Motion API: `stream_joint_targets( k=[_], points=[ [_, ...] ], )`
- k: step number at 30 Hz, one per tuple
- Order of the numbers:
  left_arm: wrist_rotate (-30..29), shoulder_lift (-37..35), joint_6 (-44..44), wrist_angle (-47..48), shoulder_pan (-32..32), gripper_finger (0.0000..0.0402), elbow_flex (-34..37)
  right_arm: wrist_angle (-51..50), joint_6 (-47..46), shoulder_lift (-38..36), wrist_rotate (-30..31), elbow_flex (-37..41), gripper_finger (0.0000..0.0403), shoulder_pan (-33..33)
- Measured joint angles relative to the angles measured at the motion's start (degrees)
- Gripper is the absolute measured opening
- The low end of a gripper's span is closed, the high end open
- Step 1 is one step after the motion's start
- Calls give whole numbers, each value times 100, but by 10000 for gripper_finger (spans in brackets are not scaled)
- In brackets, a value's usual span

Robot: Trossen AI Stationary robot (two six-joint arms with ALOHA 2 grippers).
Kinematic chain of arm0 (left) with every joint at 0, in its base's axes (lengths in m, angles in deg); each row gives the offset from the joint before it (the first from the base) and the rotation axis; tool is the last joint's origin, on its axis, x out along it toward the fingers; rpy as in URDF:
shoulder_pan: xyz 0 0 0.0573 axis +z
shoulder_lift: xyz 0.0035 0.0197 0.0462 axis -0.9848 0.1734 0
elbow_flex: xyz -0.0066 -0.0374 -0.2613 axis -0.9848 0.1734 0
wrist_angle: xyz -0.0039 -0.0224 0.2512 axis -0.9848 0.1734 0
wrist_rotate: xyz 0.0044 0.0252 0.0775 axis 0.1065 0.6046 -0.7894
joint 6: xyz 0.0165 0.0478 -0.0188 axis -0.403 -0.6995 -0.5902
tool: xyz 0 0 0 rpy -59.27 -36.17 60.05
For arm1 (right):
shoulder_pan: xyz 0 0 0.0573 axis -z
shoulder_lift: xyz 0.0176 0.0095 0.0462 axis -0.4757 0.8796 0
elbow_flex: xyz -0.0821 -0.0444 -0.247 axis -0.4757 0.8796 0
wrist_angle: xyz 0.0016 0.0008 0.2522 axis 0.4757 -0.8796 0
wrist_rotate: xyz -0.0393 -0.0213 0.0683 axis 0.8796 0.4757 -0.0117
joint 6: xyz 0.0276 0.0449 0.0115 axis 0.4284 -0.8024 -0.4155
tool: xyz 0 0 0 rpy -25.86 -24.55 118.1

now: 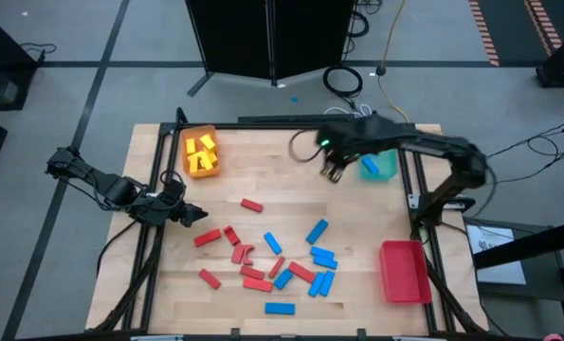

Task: Sort blocks
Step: Put the blue block into the blue bin

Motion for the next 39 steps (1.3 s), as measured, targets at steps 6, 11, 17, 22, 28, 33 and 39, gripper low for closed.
stream_joint_targets(
  k=[6, 11, 17, 22, 28, 33, 39],
  points=[
    [-121, 0, 1, 0, -1, 228, 0, 33, -236, -977, 116, 1043, 96, 949],
    [-348, 0, 20, 2, 0, 228, 0, 316, -282, -1351, 65, 2044, 96, 1667],
    [-382, 0, 43, 0, -2, 228, 0, 1188, -136, -1455, -241, 3068, 96, 2298],
    [-385, 0, 48, -23, 0, 228, 0, 1632, -148, -1452, -350, 3682, 96, 2749],
    [-438, 0, 49, -20, -1, 228, 0, 1821, -96, -1452, -348, 3858, 97, 2916],
    [-530, 0, 52, -19, -1, 228, 0, 2014, -316, -1383, -349, 3950, 163, 3165],
    [-533, 0, 61, -21, 0, 228, 0, 2011, -153, -1334, -381, 3955, 187, 3211]
  ],
)
